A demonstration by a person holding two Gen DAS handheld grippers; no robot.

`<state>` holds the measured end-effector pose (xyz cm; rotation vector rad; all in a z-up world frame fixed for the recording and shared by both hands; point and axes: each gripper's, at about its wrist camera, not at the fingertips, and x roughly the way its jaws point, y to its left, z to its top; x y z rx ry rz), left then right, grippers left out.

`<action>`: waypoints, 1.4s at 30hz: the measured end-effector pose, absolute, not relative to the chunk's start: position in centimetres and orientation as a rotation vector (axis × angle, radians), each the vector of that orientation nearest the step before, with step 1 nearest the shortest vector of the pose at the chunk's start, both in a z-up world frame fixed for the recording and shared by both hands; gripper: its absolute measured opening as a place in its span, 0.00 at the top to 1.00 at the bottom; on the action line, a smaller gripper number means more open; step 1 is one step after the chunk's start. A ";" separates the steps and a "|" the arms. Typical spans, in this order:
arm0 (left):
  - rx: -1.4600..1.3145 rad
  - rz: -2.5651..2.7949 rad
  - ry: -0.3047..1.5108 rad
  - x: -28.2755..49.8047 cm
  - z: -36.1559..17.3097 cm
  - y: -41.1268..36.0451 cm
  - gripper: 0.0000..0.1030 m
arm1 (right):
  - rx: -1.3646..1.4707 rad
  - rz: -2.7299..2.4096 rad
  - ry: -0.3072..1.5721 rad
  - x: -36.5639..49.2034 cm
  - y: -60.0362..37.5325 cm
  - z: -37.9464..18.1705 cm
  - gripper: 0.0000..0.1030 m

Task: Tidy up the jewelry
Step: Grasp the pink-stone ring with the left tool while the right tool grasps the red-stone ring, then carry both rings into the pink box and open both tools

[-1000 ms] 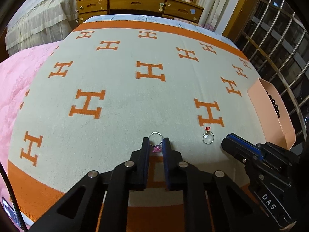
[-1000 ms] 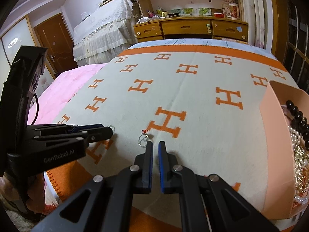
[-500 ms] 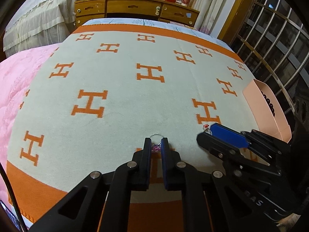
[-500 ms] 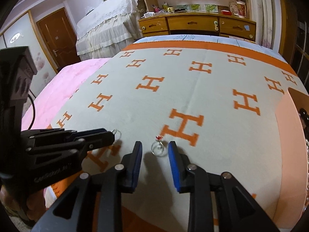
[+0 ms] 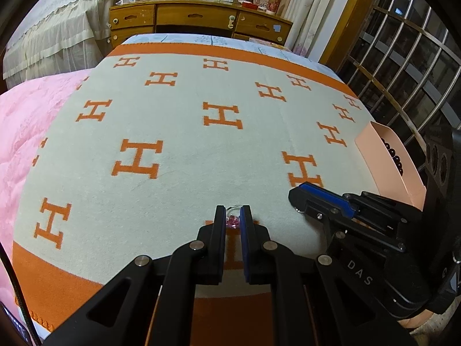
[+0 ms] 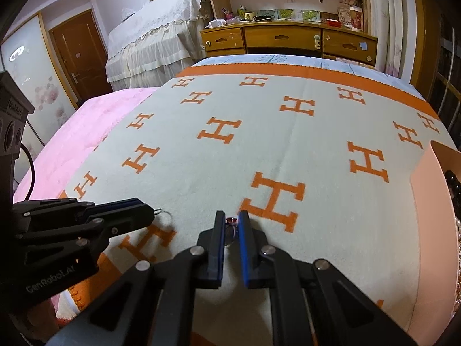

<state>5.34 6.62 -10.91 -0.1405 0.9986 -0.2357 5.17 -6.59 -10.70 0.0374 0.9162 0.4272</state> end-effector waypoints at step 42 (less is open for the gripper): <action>0.006 -0.720 0.991 14.1 -4.2 -21.6 0.43 | 0.429 0.036 0.753 3.9 -31.6 -6.6 0.88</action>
